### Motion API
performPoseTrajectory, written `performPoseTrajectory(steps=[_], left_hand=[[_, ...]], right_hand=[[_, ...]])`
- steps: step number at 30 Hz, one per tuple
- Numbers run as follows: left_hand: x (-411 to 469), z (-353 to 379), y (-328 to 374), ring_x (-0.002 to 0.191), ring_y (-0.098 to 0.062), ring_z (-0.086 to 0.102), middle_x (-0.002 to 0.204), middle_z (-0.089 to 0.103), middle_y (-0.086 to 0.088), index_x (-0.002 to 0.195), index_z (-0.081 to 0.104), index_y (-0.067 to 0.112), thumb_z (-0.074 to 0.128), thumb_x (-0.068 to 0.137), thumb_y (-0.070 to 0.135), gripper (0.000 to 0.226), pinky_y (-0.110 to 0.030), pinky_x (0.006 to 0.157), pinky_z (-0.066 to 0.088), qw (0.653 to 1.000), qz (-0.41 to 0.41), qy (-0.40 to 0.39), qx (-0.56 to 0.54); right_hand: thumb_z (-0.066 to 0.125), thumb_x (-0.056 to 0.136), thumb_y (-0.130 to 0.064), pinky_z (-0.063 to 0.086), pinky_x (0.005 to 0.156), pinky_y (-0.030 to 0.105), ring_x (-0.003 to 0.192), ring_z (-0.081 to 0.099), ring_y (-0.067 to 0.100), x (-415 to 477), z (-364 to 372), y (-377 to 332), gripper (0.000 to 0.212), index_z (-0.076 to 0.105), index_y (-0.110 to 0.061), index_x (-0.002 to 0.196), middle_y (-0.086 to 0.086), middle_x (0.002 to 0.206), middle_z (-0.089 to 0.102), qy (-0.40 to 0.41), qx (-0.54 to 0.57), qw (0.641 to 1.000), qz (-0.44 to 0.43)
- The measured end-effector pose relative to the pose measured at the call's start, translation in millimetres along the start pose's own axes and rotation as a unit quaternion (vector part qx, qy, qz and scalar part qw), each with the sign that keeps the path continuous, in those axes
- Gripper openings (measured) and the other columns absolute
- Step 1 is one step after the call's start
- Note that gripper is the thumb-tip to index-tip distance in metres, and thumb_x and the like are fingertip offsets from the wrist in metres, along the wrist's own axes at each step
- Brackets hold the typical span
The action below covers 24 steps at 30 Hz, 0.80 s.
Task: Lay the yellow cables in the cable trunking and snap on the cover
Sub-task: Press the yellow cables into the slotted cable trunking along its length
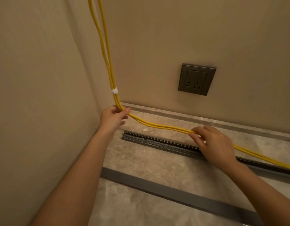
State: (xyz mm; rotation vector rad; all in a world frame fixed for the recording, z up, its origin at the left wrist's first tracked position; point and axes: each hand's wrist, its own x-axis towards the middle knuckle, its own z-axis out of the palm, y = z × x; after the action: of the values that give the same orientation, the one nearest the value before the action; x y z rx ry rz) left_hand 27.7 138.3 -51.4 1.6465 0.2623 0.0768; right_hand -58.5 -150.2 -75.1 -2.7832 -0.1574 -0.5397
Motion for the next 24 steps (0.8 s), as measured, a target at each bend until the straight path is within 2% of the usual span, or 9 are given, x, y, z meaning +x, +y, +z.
performPoseTrajectory(steps=[2, 4, 6, 9, 11, 14, 17, 21, 24], left_hand=[[0.9, 3.6, 1.9, 0.072, -0.015, 0.065, 0.076, 0.067, -0.001, 0.076, 0.066, 0.018, 0.07, 0.081, 0.017, 0.006, -0.031, 0.067, 0.052, 0.999, 0.025, 0.022, 0.039], [3.0, 6.5, 2.6, 0.068, -0.015, 0.066, 0.076, 0.067, -0.003, 0.076, 0.065, 0.019, 0.069, 0.082, 0.016, 0.008, -0.033, 0.066, 0.053, 0.996, 0.04, 0.051, 0.058], [6.1, 6.1, 1.8, 0.065, -0.015, 0.066, 0.08, 0.068, -0.005, 0.08, 0.064, 0.017, 0.067, 0.084, 0.015, 0.005, -0.032, 0.062, 0.054, 0.995, 0.036, 0.079, 0.044], [11.6, -1.8, 0.3, 0.063, -0.016, 0.066, 0.082, 0.068, -0.007, 0.08, 0.063, 0.019, 0.066, 0.085, 0.014, 0.007, -0.028, 0.056, 0.053, 0.993, 0.021, 0.113, 0.014], [15.0, -8.5, -0.8, 0.061, -0.015, 0.065, 0.081, 0.067, -0.007, 0.076, 0.061, 0.021, 0.064, 0.086, 0.014, 0.013, -0.027, 0.054, 0.051, 0.992, 0.019, 0.125, 0.01], [15.3, -14.7, -5.0, 0.058, -0.015, 0.063, 0.08, 0.065, -0.008, 0.081, 0.061, 0.019, 0.061, 0.088, 0.016, 0.008, -0.027, 0.052, 0.05, 0.99, 0.023, 0.135, 0.028], [10.1, -14.1, -10.4, 0.054, -0.013, 0.064, 0.078, 0.066, -0.01, 0.079, 0.06, 0.016, 0.061, 0.088, 0.021, 0.011, -0.031, 0.055, 0.051, 0.988, 0.037, 0.13, 0.068], [0.5, -11.1, -17.7, 0.06, -0.021, 0.068, 0.072, 0.067, -0.006, 0.07, 0.055, 0.021, 0.06, 0.088, 0.027, 0.019, -0.041, 0.065, 0.057, 0.983, 0.051, 0.137, 0.107], [-9.0, -9.4, -28.5, 0.063, -0.017, 0.069, 0.073, 0.069, -0.001, 0.073, 0.057, 0.023, 0.062, 0.086, 0.03, 0.015, -0.038, 0.067, 0.057, 0.986, 0.039, 0.128, 0.095]], right_hand=[[0.055, 0.089, -0.037, 0.047, 0.05, 0.031, 0.072, 0.058, 0.015, -5.9, 9.0, -2.3, 0.022, 0.069, -0.023, 0.099, -0.004, 0.082, 0.062, -0.007, 0.021, 1.0, 0.014], [0.059, 0.087, -0.034, 0.045, 0.048, 0.028, 0.068, 0.058, 0.015, -7.8, 11.5, -7.6, 0.019, 0.071, -0.021, 0.095, -0.003, 0.08, 0.063, 0.019, 0.028, 0.999, 0.01], [0.063, 0.085, -0.033, 0.043, 0.045, 0.025, 0.065, 0.059, 0.015, -3.3, 6.0, -14.7, 0.017, 0.072, -0.019, 0.09, -0.003, 0.077, 0.064, 0.066, 0.033, 0.997, -0.011], [0.068, 0.082, -0.029, 0.043, 0.049, 0.024, 0.067, 0.06, 0.014, 10.0, -8.0, -25.9, 0.012, 0.07, -0.018, 0.088, -0.002, 0.078, 0.066, 0.113, 0.061, 0.99, -0.059], [0.068, 0.083, -0.024, 0.05, 0.056, 0.029, 0.075, 0.062, 0.017, 15.7, -11.8, -29.3, 0.013, 0.069, -0.017, 0.094, 0.0, 0.085, 0.067, 0.088, 0.078, 0.989, -0.086], [0.062, 0.087, -0.016, 0.053, 0.07, 0.039, 0.09, 0.061, 0.024, 13.0, -4.4, -25.8, 0.023, 0.066, -0.015, 0.109, 0.006, 0.098, 0.066, -0.006, 0.086, 0.992, -0.093], [0.056, 0.091, -0.011, 0.048, 0.076, 0.036, 0.096, 0.056, 0.025, 0.7, 10.4, -18.2, 0.032, 0.06, -0.019, 0.122, 0.006, 0.103, 0.063, -0.075, 0.101, 0.99, -0.068], [0.054, 0.091, -0.008, 0.045, 0.077, 0.032, 0.095, 0.054, 0.024, -8.3, 24.6, -18.9, 0.034, 0.06, -0.018, 0.123, 0.007, 0.103, 0.062, -0.077, 0.097, 0.99, -0.061], [0.057, 0.089, -0.005, 0.045, 0.075, 0.033, 0.091, 0.055, 0.026, -12.3, 27.9, -21.2, 0.032, 0.063, -0.014, 0.12, 0.01, 0.099, 0.063, -0.074, 0.1, 0.99, -0.062]])
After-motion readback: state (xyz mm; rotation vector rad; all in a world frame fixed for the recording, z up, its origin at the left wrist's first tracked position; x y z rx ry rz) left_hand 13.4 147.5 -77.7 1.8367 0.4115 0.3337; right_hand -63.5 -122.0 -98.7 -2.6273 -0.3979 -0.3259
